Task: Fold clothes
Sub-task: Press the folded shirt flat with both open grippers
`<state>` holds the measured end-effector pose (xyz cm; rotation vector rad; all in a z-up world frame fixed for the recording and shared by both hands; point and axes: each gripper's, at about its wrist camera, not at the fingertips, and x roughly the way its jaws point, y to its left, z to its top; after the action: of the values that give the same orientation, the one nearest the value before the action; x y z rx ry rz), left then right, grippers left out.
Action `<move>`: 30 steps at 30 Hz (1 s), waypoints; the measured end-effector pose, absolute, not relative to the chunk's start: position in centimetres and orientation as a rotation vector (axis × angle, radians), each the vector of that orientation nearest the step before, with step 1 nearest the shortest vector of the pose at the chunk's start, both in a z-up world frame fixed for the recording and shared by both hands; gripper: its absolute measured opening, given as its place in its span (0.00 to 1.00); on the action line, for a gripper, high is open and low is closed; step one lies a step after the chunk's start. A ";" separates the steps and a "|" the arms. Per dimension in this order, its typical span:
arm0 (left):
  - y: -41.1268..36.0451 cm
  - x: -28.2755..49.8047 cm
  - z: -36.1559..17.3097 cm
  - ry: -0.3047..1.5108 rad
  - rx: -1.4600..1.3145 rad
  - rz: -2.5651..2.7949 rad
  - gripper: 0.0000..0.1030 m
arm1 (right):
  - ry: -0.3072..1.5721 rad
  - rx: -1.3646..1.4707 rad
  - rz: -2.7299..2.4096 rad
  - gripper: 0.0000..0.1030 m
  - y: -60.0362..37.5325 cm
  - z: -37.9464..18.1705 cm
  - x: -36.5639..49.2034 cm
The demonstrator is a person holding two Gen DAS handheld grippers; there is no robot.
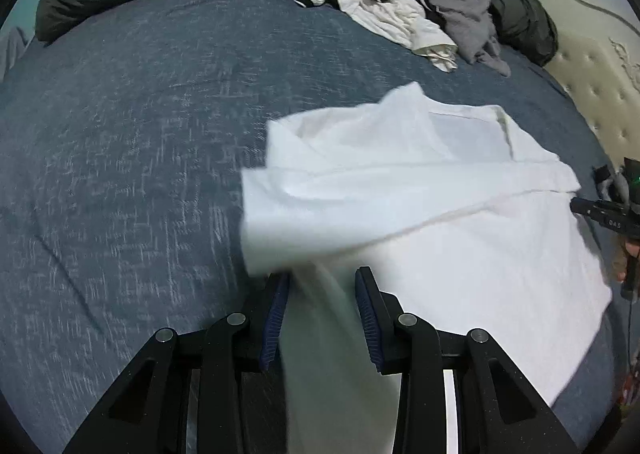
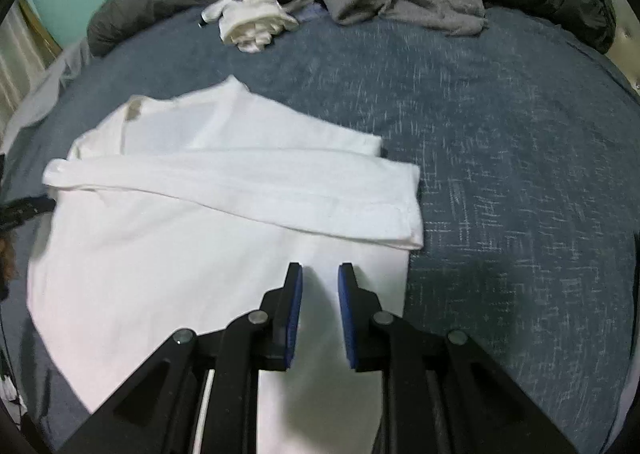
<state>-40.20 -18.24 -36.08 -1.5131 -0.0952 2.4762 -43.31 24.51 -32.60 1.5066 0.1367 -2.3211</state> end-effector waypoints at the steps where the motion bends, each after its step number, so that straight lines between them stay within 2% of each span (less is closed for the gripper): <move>1: -18.5 -40.6 -36.2 -0.094 -1.510 2.487 0.36 | 0.147 1.503 -2.327 0.17 24.4 -32.9 -43.7; 12: -19.9 -46.5 -35.1 -0.106 -1.461 2.613 0.37 | 0.258 1.416 -2.476 0.17 22.8 -32.6 -50.3; 15: -20.7 -47.7 -34.4 -0.174 -1.435 2.646 0.37 | 0.234 1.371 -2.566 0.17 23.7 -31.5 -51.7; 19: -21.9 -47.5 -34.2 -0.257 -1.415 2.651 0.37 | 0.090 1.331 -2.594 0.17 25.9 -30.7 -52.1; 20: -22.1 -47.5 -34.4 -0.273 -1.417 2.647 0.37 | 0.072 1.346 -2.583 0.22 26.4 -30.9 -52.0; 22: -22.3 -47.5 -35.2 -0.313 -1.438 2.625 0.46 | 0.045 1.378 -2.562 0.30 27.2 -31.6 -51.6; 24: -22.8 -47.2 -35.5 -0.355 -1.426 2.616 0.49 | -0.007 1.398 -2.543 0.38 28.0 -32.3 -51.3; 27: -23.3 -47.1 -35.7 -0.380 -1.425 2.608 0.49 | -0.067 1.384 -2.527 0.38 28.5 -32.7 -51.2; 30: -23.2 -47.1 -35.8 -0.390 -1.406 2.597 0.49 | -0.051 1.364 -2.507 0.38 27.9 -32.9 -51.5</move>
<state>-47.11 -23.23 -35.81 -1.4065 -0.3896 2.5968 -51.47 27.86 -32.90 1.3639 -0.0513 -2.5068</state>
